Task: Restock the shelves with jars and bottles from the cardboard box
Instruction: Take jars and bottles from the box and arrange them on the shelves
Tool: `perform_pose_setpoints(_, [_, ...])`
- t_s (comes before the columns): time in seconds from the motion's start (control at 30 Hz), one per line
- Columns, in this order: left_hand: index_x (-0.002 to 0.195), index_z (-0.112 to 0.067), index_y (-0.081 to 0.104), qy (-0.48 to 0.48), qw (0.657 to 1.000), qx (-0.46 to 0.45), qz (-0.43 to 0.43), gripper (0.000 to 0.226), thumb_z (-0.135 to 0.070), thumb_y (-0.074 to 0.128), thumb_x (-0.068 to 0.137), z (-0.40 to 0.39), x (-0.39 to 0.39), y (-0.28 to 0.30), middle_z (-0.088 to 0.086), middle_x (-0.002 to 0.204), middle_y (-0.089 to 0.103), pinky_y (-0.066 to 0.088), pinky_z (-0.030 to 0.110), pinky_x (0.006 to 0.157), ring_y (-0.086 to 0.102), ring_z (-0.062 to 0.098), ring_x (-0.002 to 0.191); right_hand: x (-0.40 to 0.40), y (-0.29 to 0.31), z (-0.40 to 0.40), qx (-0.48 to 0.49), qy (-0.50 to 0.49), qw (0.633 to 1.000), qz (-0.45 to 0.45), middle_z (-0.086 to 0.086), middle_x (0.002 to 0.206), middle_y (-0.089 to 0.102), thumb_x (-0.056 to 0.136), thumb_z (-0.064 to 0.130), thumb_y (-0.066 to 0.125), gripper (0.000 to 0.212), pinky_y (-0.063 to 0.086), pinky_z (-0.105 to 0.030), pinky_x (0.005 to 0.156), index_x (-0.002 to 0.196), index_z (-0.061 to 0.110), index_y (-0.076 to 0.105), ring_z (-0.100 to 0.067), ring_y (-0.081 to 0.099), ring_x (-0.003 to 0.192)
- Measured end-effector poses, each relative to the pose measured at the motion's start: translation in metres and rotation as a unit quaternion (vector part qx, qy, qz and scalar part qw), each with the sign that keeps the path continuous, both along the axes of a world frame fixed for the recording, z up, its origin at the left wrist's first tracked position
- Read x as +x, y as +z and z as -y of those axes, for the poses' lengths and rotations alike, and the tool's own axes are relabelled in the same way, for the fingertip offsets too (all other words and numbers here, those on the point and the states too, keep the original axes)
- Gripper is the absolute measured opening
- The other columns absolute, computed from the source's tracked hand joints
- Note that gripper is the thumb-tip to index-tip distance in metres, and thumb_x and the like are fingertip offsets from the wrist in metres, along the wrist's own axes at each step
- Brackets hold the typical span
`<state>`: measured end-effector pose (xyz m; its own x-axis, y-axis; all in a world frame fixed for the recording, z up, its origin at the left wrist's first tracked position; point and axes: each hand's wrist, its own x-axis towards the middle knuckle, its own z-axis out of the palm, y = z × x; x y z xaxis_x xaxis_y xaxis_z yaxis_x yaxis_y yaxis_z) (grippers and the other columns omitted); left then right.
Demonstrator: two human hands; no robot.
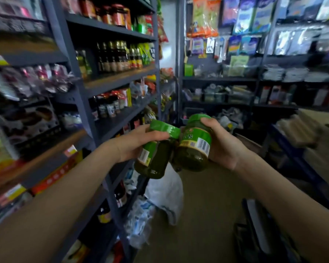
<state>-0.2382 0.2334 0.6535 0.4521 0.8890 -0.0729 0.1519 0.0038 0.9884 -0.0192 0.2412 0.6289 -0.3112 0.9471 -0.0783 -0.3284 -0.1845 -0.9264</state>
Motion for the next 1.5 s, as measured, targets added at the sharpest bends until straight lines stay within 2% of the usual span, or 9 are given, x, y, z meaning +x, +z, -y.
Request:
perform_pose_setpoints(0.1, [0.098, -0.02, 0.061, 0.027, 0.998, 0.042, -0.025, 0.03, -0.019, 0.071, 0.07, -0.054, -0.008, 0.013, -0.003, 0.086, 0.071, 0.054, 0.023, 0.07, 0.068, 0.012, 0.077, -0.015, 0.017, -0.064, -0.012, -0.047, 0.999, -0.02, -0.012, 0.112, 0.067, 0.069, 0.042, 0.071, 0.062, 0.054, -0.04, 0.085, 0.122, 0.012, 0.058, -0.026, 0.066, 0.097])
perform_pose_setpoints(0.27, [0.101, -0.025, 0.06, 0.071, 0.987, 0.139, -0.03, 0.03, -0.011, 0.07, 0.077, -0.149, -0.011, 0.036, -0.008, 0.095, 0.07, 0.052, 0.016, 0.074, 0.067, 0.006, 0.088, -0.039, 0.049, -0.173, 0.027, 0.027, 0.998, -0.058, -0.011, 0.082, 0.069, 0.081, 0.036, 0.06, 0.035, 0.056, -0.029, 0.055, 0.104, 0.011, 0.062, -0.022, 0.068, 0.062])
perform_pose_setpoints(0.57, [0.101, -0.018, 0.063, 0.274, 0.94, 0.18, 0.089, 0.042, -0.035, 0.066, 0.062, -0.308, -0.048, 0.095, -0.002, 0.08, 0.074, 0.054, 0.021, 0.054, 0.07, 0.009, 0.068, -0.123, 0.106, -0.394, -0.013, 0.185, 0.979, -0.083, -0.015, 0.107, 0.068, 0.075, 0.045, 0.067, 0.054, 0.055, -0.04, 0.081, 0.118, 0.014, 0.061, -0.027, 0.066, 0.089])
perform_pose_setpoints(0.73, [0.082, -0.013, 0.068, 0.375, 0.9, 0.186, 0.122, 0.018, -0.031, 0.066, 0.078, -0.359, -0.087, 0.115, 0.005, 0.073, 0.073, 0.058, 0.03, 0.059, 0.07, 0.015, 0.062, -0.179, 0.126, -0.466, 0.03, 0.256, 0.963, -0.077, -0.012, 0.086, 0.069, 0.06, 0.028, 0.074, 0.045, 0.059, -0.04, 0.066, 0.101, 0.012, 0.064, -0.025, 0.069, 0.07])
perform_pose_setpoints(0.93, [0.088, -0.015, 0.066, 0.427, 0.863, 0.259, 0.075, 0.007, -0.017, 0.066, 0.082, -0.389, -0.1, 0.134, 0.001, 0.077, 0.073, 0.055, 0.023, 0.059, 0.068, 0.012, 0.066, -0.224, 0.165, -0.522, 0.122, 0.307, 0.942, -0.064, -0.009, 0.081, 0.072, 0.059, 0.03, 0.073, 0.039, 0.057, -0.033, 0.064, 0.094, 0.014, 0.067, -0.022, 0.069, 0.068])
perform_pose_setpoints(1.07, [0.106, -0.013, 0.058, 0.502, 0.816, 0.285, 0.031, 0.042, -0.026, 0.077, 0.071, -0.398, -0.107, 0.138, 0.001, 0.09, 0.073, 0.055, 0.027, 0.07, 0.07, 0.014, 0.079, -0.244, 0.173, -0.541, 0.21, 0.354, 0.91, -0.05, -0.011, 0.092, 0.073, 0.057, 0.03, 0.074, 0.048, 0.056, -0.036, 0.073, 0.101, 0.012, 0.067, -0.024, 0.07, 0.078])
perform_pose_setpoints(1.27, [0.114, -0.014, 0.055, 0.647, 0.705, 0.29, -0.022, 0.046, -0.028, 0.074, 0.074, -0.393, -0.112, 0.136, 0.003, 0.101, 0.071, 0.055, 0.029, 0.078, 0.069, 0.015, 0.091, -0.277, 0.167, -0.556, 0.29, 0.367, 0.883, -0.028, -0.007, 0.093, 0.073, 0.071, 0.015, 0.076, 0.033, 0.057, -0.036, 0.073, 0.102, 0.015, 0.065, -0.021, 0.071, 0.082])
perform_pose_setpoints(1.4, [0.097, -0.022, 0.057, 0.741, 0.593, 0.316, -0.022, 0.026, -0.026, 0.072, 0.077, -0.374, -0.116, 0.135, 0.002, 0.097, 0.069, 0.054, 0.037, 0.084, 0.067, 0.019, 0.092, -0.312, 0.167, -0.563, 0.363, 0.372, 0.854, 0.0, -0.001, 0.105, 0.066, 0.062, 0.013, 0.084, 0.058, 0.053, -0.031, 0.082, 0.115, 0.019, 0.06, -0.015, 0.065, 0.095])
perform_pose_setpoints(1.5, [0.097, -0.02, 0.059, 0.775, 0.558, 0.295, -0.021, 0.023, -0.028, 0.07, 0.079, -0.353, -0.121, 0.134, 0.005, 0.097, 0.068, 0.055, 0.037, 0.078, 0.068, 0.022, 0.09, -0.339, 0.16, -0.561, 0.387, 0.367, 0.846, 0.022, -0.002, 0.119, 0.055, 0.058, 0.017, 0.087, 0.066, 0.052, -0.036, 0.089, 0.116, 0.027, 0.055, -0.018, 0.057, 0.106])
